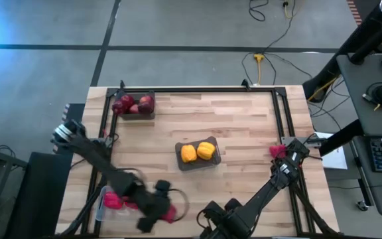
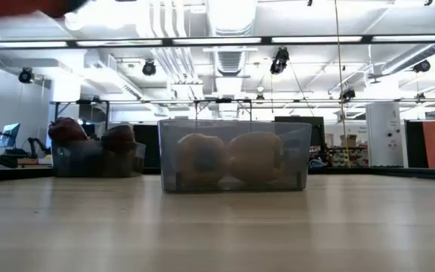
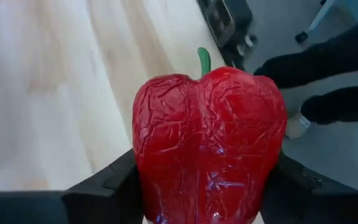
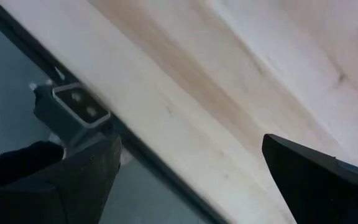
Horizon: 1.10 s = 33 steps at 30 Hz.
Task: Sort produce into baskets
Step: Put the bottom red bell pepper into the transparent bin
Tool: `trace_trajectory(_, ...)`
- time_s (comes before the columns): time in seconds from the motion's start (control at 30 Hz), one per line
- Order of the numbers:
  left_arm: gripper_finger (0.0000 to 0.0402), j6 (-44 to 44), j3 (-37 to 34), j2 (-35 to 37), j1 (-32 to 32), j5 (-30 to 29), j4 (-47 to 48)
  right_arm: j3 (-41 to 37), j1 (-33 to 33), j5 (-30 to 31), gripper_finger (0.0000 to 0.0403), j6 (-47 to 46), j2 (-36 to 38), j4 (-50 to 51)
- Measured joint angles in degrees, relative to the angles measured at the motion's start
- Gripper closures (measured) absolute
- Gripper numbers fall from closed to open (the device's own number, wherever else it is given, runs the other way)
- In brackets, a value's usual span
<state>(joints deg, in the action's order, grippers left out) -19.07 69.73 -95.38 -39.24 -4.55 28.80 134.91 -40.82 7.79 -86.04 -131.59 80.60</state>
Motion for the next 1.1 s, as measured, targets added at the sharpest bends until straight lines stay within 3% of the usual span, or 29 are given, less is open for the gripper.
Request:
trace_trajectory(0.2, 0.0186, -18.54, 0.00, 9.54, -12.67, -5.39, 20.05, -0.09, 1.99, 2.84, 0.0021, 5.38, -0.33, -0.05)
trace_trajectory(0.43, 0.0179, -36.34, -0.15, 10.52, -25.59, -6.47, 34.13, -0.09, 5.65, 5.84, 0.0021, 12.96, -0.37, -2.31)
trace_trajectory(0.57, 0.0180, -40.71, -2.55, 10.19, -27.80, -1.04, 35.31, -0.09, 6.61, 5.85, 0.0021, 15.76, -0.39, -3.64)
trace_trajectory(0.77, 0.0178, -43.98, -8.58, 10.28, -31.02, 6.03, 28.00, -0.09, 6.73, 5.27, 0.0021, 17.71, -0.42, -3.34)
trace_trajectory(0.9, 0.0172, -44.82, -9.76, 10.47, -31.48, 6.10, 26.07, -0.09, 6.73, 5.23, 0.0021, 17.57, -0.41, -2.54)
trace_trajectory(1.1, 0.0125, -46.79, -9.53, 10.32, -31.48, 5.75, 30.64, -0.13, 7.35, 5.64, 0.0021, 16.63, 2.27, 2.34)
